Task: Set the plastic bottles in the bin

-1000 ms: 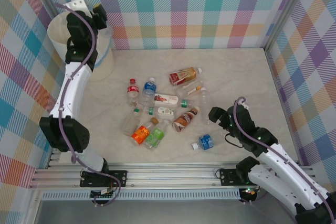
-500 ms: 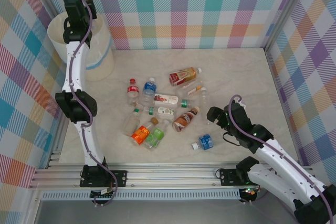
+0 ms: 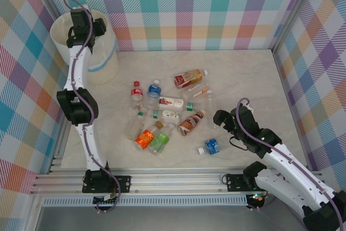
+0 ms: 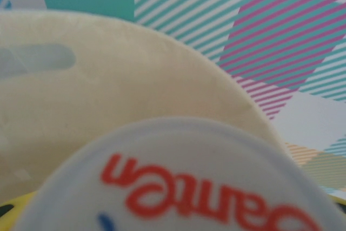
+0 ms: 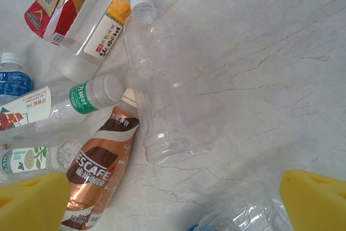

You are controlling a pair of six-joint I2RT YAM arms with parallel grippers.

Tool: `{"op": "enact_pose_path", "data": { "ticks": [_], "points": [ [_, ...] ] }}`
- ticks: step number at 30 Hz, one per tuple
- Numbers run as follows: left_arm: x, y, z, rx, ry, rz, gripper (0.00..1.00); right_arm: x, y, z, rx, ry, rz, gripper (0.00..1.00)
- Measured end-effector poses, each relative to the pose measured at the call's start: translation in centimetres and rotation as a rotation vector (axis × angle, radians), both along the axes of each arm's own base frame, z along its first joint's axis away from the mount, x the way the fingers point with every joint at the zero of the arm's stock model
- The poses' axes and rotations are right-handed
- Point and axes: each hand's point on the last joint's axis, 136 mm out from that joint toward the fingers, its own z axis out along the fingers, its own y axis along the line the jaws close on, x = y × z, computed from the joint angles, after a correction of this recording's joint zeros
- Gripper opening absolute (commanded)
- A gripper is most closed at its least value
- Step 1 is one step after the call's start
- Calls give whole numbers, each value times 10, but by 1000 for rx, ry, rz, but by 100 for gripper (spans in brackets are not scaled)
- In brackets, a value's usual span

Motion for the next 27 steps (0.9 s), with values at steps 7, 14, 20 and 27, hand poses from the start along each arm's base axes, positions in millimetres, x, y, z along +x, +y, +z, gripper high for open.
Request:
{"op": "enact_pose_path", "data": {
  "ticks": [7, 14, 20, 27],
  "points": [
    [-19, -16, 6, -153, -3, -28, 70, 0, 0, -1, -4, 5, 1, 100],
    [-35, -21, 41, -212, -67, -23, 89, -1, 0, -8, -11, 20, 3, 100],
    [-45, -25, 60, -260, -108, -25, 99, -5, -4, -14, -5, 51, -26, 100],
    [-68, -46, 76, -355, -129, -108, 100, -30, -22, -45, 2, 200, -162, 100]
  ]
}}
